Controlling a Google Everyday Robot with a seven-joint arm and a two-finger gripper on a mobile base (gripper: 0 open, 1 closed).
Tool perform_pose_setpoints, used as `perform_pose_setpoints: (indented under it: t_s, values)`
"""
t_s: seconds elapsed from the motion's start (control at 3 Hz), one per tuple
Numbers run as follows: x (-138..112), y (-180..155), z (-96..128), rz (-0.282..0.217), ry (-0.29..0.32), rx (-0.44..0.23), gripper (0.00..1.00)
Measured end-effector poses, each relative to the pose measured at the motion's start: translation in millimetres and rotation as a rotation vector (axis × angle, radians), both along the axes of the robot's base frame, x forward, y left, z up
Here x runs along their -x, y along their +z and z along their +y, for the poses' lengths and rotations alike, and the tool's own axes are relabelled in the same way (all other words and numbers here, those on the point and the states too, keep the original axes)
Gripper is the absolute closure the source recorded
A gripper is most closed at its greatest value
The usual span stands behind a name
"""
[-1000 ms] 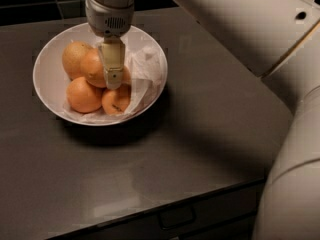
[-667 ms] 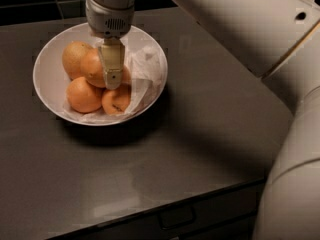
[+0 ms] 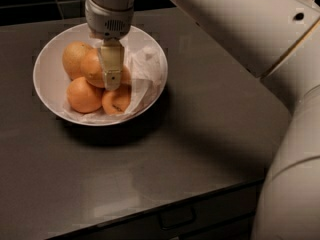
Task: Pick orange from white bowl
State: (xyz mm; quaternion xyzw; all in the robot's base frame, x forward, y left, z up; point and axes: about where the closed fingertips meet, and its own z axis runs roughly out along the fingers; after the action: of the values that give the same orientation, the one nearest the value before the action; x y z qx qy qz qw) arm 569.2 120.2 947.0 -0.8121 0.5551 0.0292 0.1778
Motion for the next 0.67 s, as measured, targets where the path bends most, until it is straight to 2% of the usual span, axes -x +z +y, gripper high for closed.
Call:
perform_pose_setpoints:
  t_s: [0.67]
  values:
    - [6.3,-5.8,9.2,0.014,0.027,-0.013,0.10]
